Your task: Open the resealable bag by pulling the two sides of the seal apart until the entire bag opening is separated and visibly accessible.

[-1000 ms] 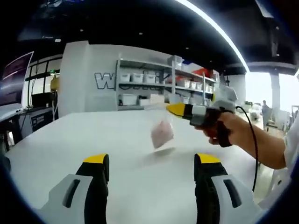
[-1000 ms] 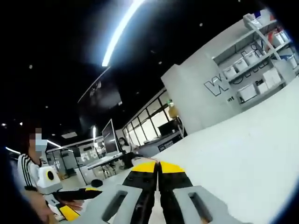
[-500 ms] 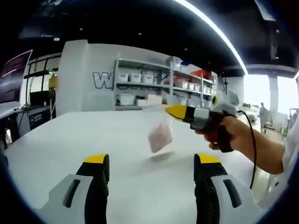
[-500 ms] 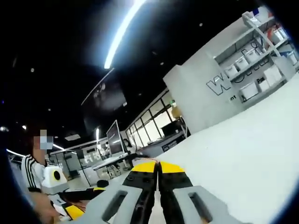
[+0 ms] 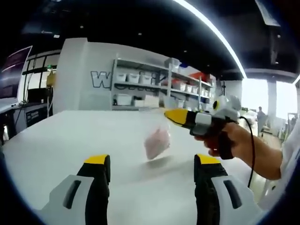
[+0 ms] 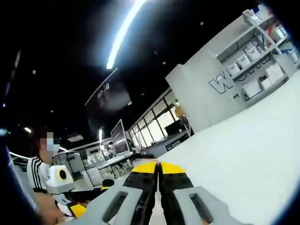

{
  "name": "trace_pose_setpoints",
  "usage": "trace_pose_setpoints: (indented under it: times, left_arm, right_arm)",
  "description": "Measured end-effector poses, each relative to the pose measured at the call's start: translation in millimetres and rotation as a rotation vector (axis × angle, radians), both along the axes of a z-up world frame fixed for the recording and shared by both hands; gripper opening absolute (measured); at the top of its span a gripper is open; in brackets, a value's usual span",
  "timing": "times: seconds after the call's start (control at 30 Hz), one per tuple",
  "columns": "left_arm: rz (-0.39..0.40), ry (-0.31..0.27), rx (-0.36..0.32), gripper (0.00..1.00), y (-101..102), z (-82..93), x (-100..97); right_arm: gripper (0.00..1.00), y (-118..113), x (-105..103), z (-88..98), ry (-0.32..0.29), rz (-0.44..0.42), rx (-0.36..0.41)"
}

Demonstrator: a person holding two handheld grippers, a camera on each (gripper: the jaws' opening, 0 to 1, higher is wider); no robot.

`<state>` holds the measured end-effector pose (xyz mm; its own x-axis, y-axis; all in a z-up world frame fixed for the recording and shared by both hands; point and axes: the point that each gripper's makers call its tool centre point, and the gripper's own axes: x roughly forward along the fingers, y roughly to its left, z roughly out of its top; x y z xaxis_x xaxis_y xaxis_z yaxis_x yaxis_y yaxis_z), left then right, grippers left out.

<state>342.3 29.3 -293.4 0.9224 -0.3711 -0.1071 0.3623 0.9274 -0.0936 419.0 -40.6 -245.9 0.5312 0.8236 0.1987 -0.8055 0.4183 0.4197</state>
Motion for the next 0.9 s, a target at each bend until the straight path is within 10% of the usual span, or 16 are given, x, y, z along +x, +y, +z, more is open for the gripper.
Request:
trace_pose_setpoints:
  times: [0.9]
  left_arm:
    - [-0.109, 0.03, -0.139, 0.57, -35, 1.4, -17.6]
  right_arm:
    - [0.0, -1, -34, -2.8, -0.082, -0.021, -0.06]
